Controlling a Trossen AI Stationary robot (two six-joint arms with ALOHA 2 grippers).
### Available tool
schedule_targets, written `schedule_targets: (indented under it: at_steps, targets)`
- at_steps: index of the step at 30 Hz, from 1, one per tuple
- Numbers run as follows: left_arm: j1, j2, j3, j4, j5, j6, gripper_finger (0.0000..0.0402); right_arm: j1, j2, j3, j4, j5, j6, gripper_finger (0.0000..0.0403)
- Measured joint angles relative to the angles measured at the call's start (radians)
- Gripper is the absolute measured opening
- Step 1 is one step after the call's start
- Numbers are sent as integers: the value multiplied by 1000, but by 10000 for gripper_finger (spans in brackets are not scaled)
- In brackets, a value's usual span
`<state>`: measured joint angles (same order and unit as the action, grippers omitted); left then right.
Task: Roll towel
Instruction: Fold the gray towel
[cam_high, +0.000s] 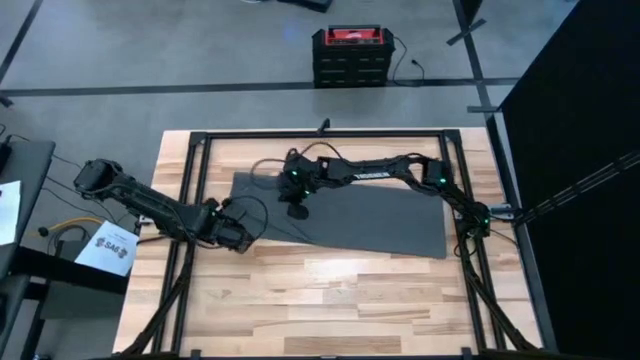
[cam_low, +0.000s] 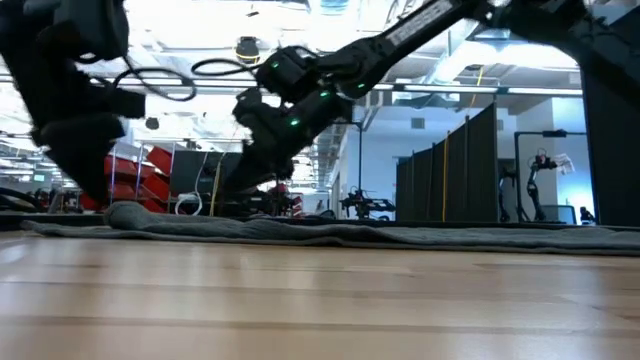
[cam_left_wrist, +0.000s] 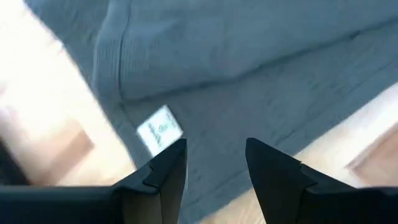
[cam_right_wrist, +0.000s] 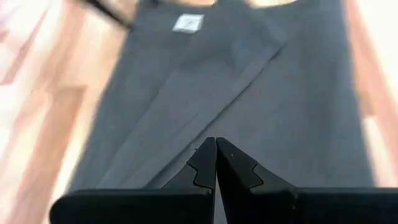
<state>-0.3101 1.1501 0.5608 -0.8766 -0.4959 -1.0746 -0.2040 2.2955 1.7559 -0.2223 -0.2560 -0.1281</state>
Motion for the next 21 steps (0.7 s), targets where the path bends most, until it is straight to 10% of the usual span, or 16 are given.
schedule_targets:
  at_steps: [9,16,21]
  targets:
    - [340,-153,1,63,-129,215,152,62,-221,-477,261,61,129,0]
    - [642,-146,3,311,163,517,152,83,-233,-622,342,75,252,0]
    - [706,-56,3,310,179,532,152,88,-230,-627,349,83,246,0]
